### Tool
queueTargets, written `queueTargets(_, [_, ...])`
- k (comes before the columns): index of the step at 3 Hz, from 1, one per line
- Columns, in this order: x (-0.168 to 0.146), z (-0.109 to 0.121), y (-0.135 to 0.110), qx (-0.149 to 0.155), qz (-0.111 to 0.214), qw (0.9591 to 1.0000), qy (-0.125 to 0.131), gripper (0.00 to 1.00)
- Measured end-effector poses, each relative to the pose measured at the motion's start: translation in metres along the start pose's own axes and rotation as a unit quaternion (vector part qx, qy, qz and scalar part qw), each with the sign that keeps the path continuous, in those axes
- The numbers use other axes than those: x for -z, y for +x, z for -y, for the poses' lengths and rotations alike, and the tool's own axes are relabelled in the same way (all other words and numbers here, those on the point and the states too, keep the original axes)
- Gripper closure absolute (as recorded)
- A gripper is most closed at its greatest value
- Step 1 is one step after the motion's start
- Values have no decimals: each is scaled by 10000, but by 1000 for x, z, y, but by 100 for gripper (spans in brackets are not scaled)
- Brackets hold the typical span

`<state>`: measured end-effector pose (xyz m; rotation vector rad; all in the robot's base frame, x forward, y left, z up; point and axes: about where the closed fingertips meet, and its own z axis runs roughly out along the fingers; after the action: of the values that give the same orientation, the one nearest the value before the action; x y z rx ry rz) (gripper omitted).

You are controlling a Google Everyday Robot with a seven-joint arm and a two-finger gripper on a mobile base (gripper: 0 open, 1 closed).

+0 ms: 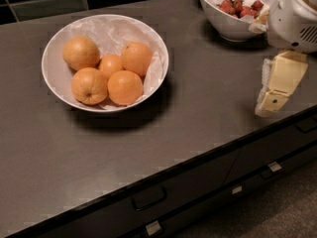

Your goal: Pick orange from white bowl

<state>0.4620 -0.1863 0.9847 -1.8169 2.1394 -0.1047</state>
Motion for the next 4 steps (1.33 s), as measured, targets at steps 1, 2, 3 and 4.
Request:
queueTargets(1, [-10,19,-39,446,234,9987,-3,0])
queueTargets(2, [-10,19,-39,448,235,9987,-2,0])
queueTargets(3, [-9,24,-47,551,285,9981,43,0])
queueTargets(4, [-20,43,-77,1008,271,9945,-43,0])
